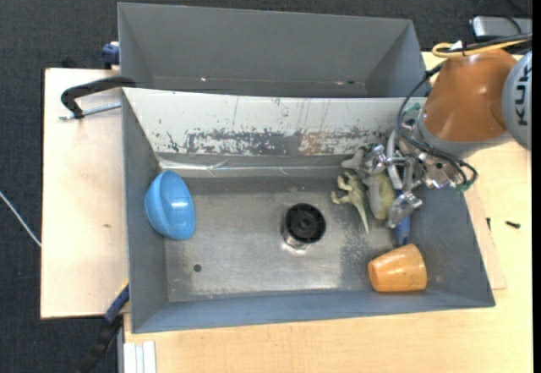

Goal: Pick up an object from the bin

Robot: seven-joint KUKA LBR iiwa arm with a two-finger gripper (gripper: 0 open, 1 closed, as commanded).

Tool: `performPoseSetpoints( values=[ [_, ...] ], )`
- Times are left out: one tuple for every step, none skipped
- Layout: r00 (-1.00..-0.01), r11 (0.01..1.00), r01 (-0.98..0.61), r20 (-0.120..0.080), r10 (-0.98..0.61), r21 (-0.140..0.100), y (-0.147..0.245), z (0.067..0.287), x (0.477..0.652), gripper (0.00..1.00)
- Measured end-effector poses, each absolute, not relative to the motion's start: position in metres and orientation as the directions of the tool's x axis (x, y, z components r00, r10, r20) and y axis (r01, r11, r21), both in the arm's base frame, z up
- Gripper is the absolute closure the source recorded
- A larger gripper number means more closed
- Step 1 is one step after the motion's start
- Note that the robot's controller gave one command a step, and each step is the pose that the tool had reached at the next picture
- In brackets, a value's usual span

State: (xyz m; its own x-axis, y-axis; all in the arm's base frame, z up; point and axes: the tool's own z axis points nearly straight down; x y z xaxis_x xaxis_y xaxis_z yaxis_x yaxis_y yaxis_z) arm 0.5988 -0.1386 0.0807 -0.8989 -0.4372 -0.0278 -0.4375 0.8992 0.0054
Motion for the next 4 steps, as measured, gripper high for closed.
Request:
performPoseSetpoints(
  values=[
    [-0.978, 0.978, -0.207, -0.019, -0.207, -0.019, -0.105, 0.08, 0.598, 0.0],
    [-0.986, 0.986, 0.165, -0.019, 0.165, 0.01, -0.128, 0.078, 0.595, 0.0],
    [-0.997, 0.997, 0.071, -0.017, 0.071, 0.016, -0.142, 0.077, 0.598, 0.0],
    [-0.997, 0.997, 0.074, -0.032, 0.075, 0.012, -0.145, 0.083, 0.602, 1.0]
  ],
)
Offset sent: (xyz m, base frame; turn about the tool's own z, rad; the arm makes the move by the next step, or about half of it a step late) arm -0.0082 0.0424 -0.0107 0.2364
